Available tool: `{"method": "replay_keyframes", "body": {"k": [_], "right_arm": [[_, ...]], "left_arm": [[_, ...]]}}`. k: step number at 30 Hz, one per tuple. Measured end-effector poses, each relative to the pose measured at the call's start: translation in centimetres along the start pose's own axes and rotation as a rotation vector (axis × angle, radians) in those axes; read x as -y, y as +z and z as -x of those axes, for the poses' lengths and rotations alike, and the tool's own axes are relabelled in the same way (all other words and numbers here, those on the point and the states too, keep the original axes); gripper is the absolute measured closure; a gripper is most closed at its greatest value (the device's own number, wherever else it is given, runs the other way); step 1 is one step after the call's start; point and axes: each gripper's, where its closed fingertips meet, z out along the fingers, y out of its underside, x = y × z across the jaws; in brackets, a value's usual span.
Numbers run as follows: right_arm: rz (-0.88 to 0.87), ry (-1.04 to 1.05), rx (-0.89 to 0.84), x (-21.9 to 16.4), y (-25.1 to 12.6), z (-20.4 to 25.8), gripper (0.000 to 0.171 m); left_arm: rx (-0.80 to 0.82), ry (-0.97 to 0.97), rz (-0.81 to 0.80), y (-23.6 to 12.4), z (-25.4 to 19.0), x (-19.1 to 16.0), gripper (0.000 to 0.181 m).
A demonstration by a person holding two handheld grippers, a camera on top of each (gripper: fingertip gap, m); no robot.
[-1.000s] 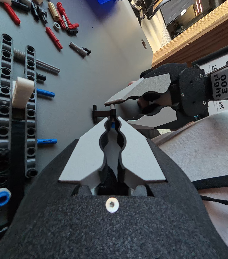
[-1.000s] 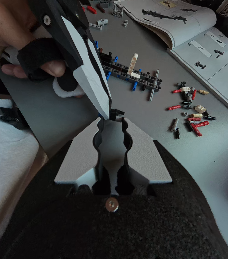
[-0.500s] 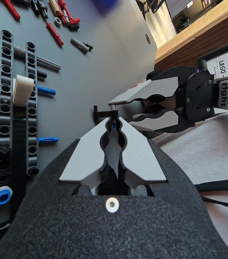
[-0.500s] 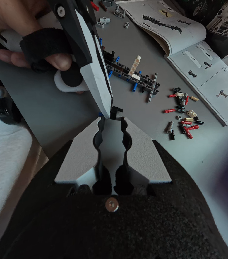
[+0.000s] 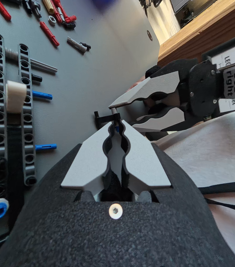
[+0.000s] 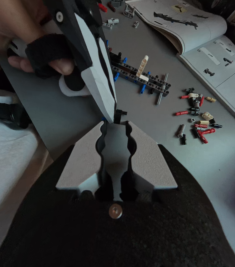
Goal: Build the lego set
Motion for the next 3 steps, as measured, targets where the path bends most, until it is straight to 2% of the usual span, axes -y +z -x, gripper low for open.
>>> {"method": "replay_keyframes", "body": {"k": [1,3], "right_arm": [[-0.013,0.017,0.012,0.12,-0.19,0.07,0.146],[-0.036,0.071,0.070,0.13,-0.76,0.13,0.141]], "left_arm": [[-0.020,-0.004,-0.004,-0.04,-0.22,0.07,0.178],[-0.013,0.045,0.005,0.08,-0.63,-0.19,0.177]]}}
